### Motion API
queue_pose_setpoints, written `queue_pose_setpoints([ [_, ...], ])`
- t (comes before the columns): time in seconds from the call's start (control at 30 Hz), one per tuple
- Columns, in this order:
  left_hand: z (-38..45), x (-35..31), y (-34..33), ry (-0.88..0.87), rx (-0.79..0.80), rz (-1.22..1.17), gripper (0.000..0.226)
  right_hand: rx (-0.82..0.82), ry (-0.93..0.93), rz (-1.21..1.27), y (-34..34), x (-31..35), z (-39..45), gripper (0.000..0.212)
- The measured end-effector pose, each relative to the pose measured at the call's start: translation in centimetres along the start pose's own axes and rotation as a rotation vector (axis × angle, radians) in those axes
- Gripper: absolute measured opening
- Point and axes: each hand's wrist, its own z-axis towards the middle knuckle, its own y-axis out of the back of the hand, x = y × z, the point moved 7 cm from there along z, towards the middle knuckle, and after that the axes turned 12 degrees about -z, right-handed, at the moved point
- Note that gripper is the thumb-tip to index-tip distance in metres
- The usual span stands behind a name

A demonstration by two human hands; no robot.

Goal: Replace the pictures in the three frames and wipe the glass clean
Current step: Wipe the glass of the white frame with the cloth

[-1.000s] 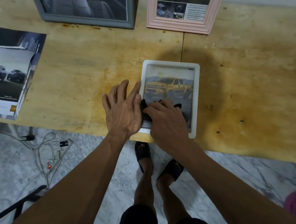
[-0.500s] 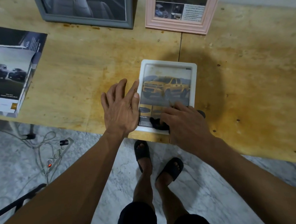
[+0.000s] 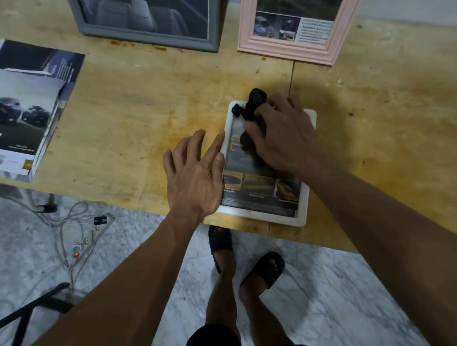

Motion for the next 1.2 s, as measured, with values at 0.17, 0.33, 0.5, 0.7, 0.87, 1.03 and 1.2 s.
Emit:
queue_pose_setpoints([
  [0.17,0.0,0.0,0.0,-0.005,0.001,0.014,0.048,-0.095,0.091,-0.030,-0.6,1.5,-0.5,0.017],
  [0.33,0.0,-0.2,0.0,-0.003,0.002,0.020,0.050,-0.048,0.160,0.009,0.1,1.6,0.7,0.018],
  [0.5,0.1,-0.2,0.2,0.006,0.001,0.009,0.049,0.038,0.164,0.068,-0.2,2.1,-0.2,0.026],
  [0.7,0.1,-0.3,0.1,0.015,0.004,0.014,0.048,0.010,0.200,0.029,-0.5,4.2,-4.4,0.039],
  [0.87,0.0,-0.4,0.2,0.010,-0.003,0.004,0.049,-0.040,0.204,0.081,0.1,5.2,-7.7,0.018],
  [1.03,0.1,-0.4,0.2,-0.021,-0.016,0.013,0.047,0.318,0.162,0.170,-1.0,5.0,-9.2,0.032],
  [1.2,0.0,-0.3,0.2,-0.031,-0.029,0.014,0.046,0.286,-0.128,0.328,0.6,-2.3,-5.9,0.033],
])
